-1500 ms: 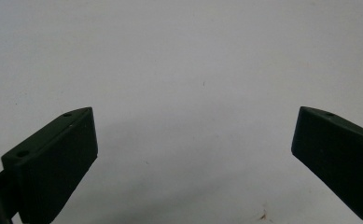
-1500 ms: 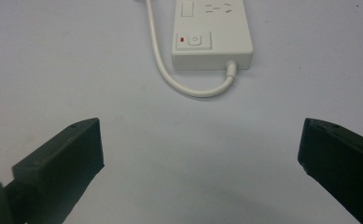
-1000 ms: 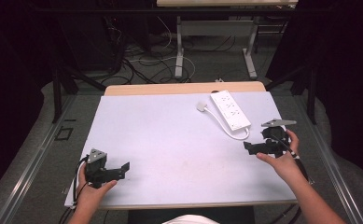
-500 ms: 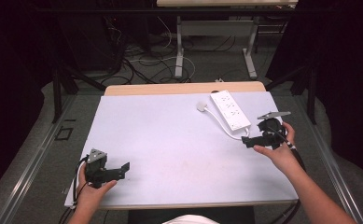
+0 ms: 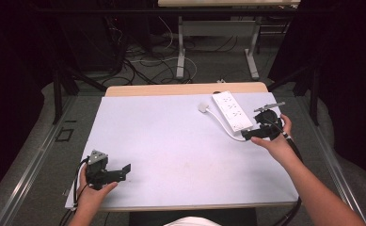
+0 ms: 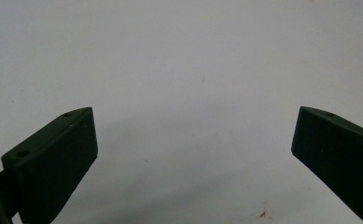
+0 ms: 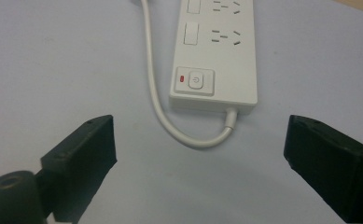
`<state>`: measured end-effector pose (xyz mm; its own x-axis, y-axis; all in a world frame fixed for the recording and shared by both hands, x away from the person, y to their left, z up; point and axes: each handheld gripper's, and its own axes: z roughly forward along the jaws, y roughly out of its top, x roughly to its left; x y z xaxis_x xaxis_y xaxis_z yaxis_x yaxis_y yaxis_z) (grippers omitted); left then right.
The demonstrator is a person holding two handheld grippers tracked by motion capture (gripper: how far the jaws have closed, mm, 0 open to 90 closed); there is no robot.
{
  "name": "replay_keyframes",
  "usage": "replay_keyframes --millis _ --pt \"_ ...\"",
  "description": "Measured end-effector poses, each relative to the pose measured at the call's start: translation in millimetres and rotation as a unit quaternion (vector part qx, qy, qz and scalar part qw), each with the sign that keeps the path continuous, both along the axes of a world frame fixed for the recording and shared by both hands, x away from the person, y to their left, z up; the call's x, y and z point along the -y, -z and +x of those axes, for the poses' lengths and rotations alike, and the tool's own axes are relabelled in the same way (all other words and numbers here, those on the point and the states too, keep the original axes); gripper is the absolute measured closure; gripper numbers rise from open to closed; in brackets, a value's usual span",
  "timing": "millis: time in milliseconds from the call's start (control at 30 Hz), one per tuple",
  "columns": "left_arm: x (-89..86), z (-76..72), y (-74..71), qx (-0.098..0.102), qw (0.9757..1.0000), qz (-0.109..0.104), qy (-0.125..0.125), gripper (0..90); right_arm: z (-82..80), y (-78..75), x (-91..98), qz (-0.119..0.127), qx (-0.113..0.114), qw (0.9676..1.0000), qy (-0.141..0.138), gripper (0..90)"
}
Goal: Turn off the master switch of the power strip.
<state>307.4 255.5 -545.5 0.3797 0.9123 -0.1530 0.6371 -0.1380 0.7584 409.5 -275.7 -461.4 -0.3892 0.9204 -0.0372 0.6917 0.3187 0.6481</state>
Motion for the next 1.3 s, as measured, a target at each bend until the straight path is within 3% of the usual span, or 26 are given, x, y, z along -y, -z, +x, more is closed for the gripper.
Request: replay_keyframes --millis 400,733,1000,1300 --pt "-0.3 0.1 0.0 0.001 1.0000 0.001 0.000 0.4 19.7 -3.3 -6.7 -0.013 -0.009 0.9999 0.000 18.7" --pt "-1.1 0.0 -0.3 0.002 1.0000 0.003 -0.001 0.4 32.2 -4.6 -20.1 -0.029 -0.029 0.9990 0.017 24.9" --pt "-1.3 0.2 0.0 0.002 1.0000 0.004 -0.001 0.4 42.7 -4.7 -23.5 -0.020 -0.040 0.9985 0.033 28.8" --pt "-1.4 0.7 0.4 0.002 1.0000 0.004 -0.001 0.6 53.1 -1.0 -21.3 -0.021 -0.055 0.9977 0.033 45.4"
